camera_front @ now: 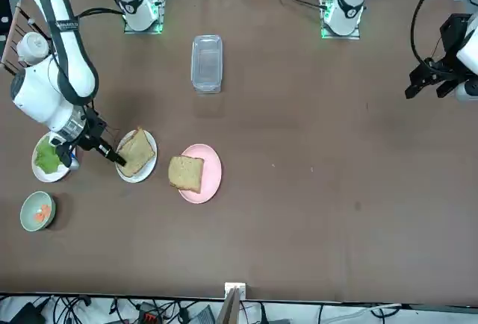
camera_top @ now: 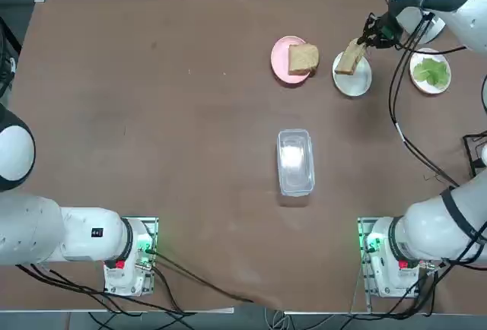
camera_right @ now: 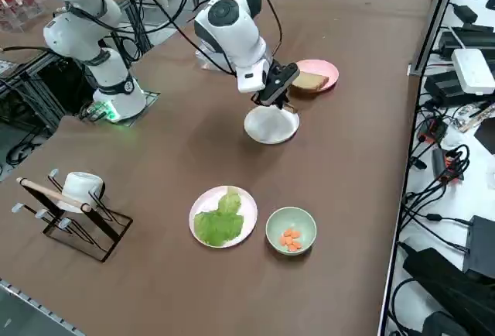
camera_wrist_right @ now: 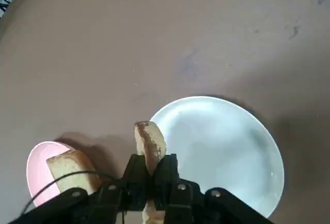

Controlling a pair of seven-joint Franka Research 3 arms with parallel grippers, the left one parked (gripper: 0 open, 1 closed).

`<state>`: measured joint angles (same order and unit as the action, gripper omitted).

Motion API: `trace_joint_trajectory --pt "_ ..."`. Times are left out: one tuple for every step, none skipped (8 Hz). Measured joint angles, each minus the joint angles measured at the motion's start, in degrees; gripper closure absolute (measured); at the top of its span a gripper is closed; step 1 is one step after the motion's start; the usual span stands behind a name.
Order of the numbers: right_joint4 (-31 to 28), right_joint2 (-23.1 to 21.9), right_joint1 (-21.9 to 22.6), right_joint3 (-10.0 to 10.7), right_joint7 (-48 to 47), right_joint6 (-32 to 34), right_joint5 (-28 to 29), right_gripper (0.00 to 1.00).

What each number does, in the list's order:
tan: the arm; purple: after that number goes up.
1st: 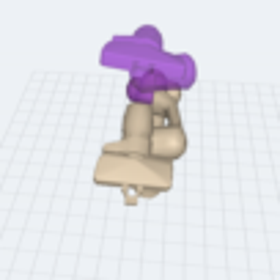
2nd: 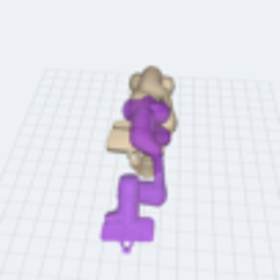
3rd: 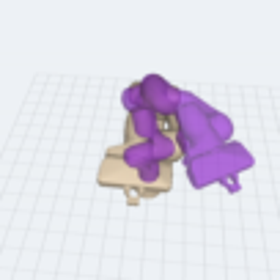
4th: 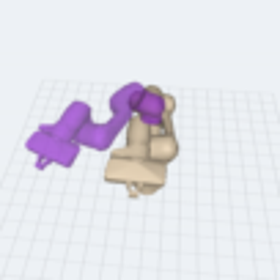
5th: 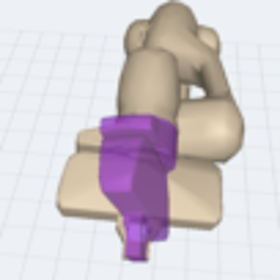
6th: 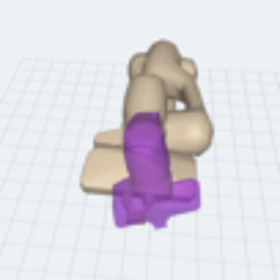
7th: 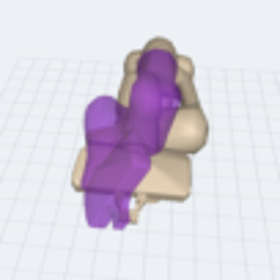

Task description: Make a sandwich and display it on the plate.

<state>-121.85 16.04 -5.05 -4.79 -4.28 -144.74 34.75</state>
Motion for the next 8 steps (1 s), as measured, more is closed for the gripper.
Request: trace_joint_trajectory --pt "-0.3 0.1 -0.1 0.0 0.0 -0.5 0.3 0.92" --pt "-0.3 0.5 -0.1 0.0 0.0 -1.2 1.4 0.92" --pt "-0.2 1.0 -0.1 0.0 0.2 -2.0 2.4 0.92" --pt "-0.1 1.5 -0.1 0.0 0.5 -2.5 2.9 0.92" --pt "-0.1 1.8 -0.1 0.0 0.8 -2.7 3.0 0.92" --pt "-0.1 2.0 -0.1 0.0 0.8 -2.7 3.1 0.92" --pt "0.0 2.3 -0.1 0.0 0.9 -2.7 3.1 0.92" --pt "0.0 2.5 -0.1 0.0 0.9 -2.7 3.1 0.92"
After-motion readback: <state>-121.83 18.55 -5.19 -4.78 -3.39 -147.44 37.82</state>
